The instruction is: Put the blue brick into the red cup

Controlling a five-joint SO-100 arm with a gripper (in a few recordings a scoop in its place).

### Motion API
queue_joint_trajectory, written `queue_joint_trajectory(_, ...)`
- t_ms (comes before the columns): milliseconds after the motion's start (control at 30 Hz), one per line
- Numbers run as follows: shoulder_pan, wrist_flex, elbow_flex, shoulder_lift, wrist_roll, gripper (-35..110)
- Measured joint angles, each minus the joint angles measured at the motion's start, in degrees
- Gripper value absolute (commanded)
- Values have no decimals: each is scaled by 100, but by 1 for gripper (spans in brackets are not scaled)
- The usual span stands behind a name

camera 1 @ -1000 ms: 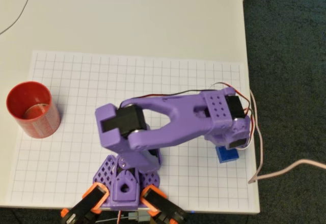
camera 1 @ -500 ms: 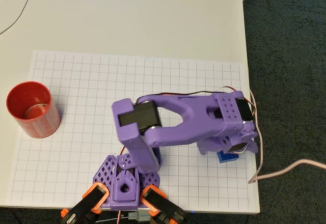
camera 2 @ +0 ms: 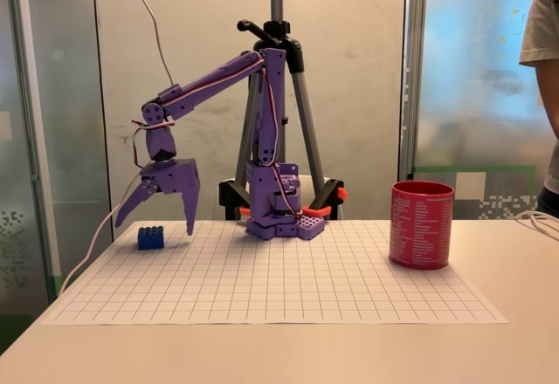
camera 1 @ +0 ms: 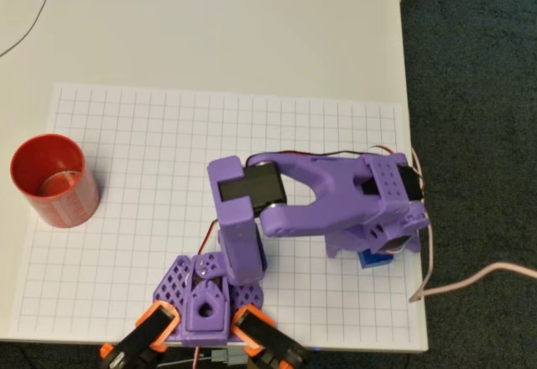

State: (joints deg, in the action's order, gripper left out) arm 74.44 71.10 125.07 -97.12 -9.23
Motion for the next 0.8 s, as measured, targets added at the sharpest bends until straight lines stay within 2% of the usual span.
queue_joint_trajectory(200,-141,-88,-70,290,9,52)
queue_joint_trajectory(267,-97,-105,-97,352,9,41)
queue_joint_trajectory(367,-105,-141,-105,387,9,0)
queue_joint_trajectory(800,-18,-246,-246,387,18,0)
